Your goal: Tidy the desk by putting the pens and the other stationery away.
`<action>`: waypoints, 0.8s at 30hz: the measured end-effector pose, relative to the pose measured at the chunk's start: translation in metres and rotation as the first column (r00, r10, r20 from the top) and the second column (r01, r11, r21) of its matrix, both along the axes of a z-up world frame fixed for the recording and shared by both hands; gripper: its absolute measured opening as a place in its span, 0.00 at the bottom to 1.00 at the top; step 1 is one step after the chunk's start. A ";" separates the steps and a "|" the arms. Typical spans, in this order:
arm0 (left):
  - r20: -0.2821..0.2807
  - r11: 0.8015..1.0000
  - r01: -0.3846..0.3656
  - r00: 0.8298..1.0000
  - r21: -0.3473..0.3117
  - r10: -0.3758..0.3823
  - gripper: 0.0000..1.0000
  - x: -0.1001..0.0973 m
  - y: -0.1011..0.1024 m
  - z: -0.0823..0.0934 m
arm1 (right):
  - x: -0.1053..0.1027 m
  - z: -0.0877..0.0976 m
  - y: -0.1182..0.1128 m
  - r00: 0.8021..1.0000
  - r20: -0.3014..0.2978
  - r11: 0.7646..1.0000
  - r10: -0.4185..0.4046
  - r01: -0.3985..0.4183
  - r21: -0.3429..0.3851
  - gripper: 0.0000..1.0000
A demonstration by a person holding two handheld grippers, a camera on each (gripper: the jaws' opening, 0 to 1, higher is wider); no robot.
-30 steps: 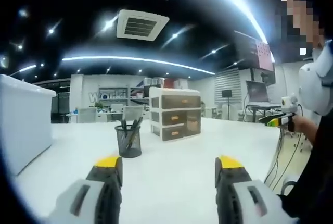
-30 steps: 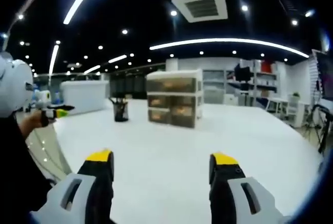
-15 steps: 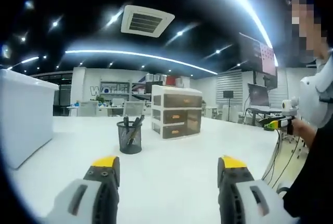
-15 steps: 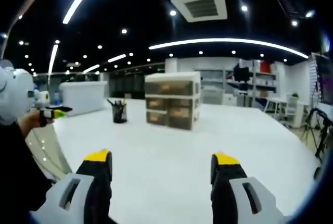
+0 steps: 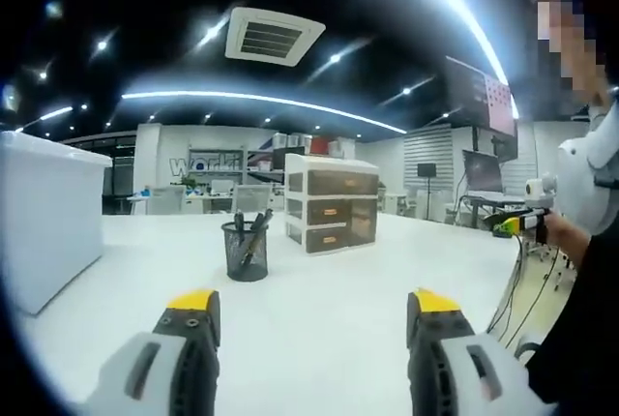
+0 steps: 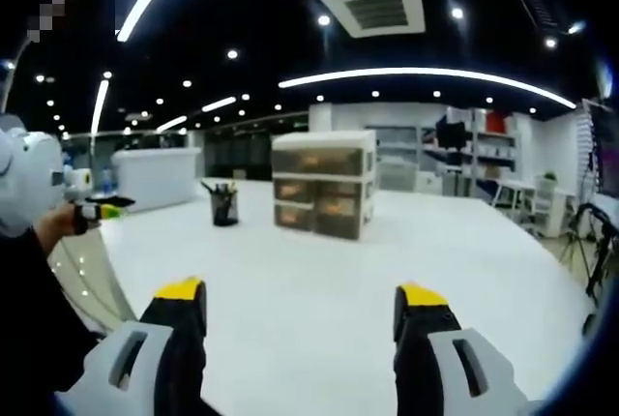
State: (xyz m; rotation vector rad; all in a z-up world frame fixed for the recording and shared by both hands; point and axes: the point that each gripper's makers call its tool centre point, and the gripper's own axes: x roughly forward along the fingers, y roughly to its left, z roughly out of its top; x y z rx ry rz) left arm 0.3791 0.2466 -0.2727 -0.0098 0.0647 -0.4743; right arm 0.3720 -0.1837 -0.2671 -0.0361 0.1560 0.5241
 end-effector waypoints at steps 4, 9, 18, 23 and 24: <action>-0.002 1.000 -0.002 1.000 0.007 0.002 0.78 -0.001 0.001 -0.001 | 0.000 0.001 0.000 1.000 -0.001 1.000 0.000 0.000 -0.003 0.75; -0.002 1.000 -0.007 1.000 0.009 0.008 0.79 -0.003 0.003 0.001 | 0.000 0.002 0.000 1.000 -0.004 1.000 0.001 -0.001 -0.006 0.75; -0.016 1.000 -0.005 1.000 0.012 0.005 0.79 -0.001 0.001 0.001 | 0.002 0.006 0.003 1.000 0.000 1.000 0.011 -0.011 -0.008 0.75; -0.015 1.000 -0.009 1.000 0.019 0.009 0.79 -0.002 0.003 0.004 | 0.006 0.004 0.004 1.000 -0.004 1.000 0.013 -0.013 -0.001 0.75; -0.014 1.000 -0.009 1.000 0.018 0.010 0.79 -0.003 0.003 0.005 | 0.005 0.004 0.005 1.000 -0.005 1.000 0.016 -0.016 0.000 0.76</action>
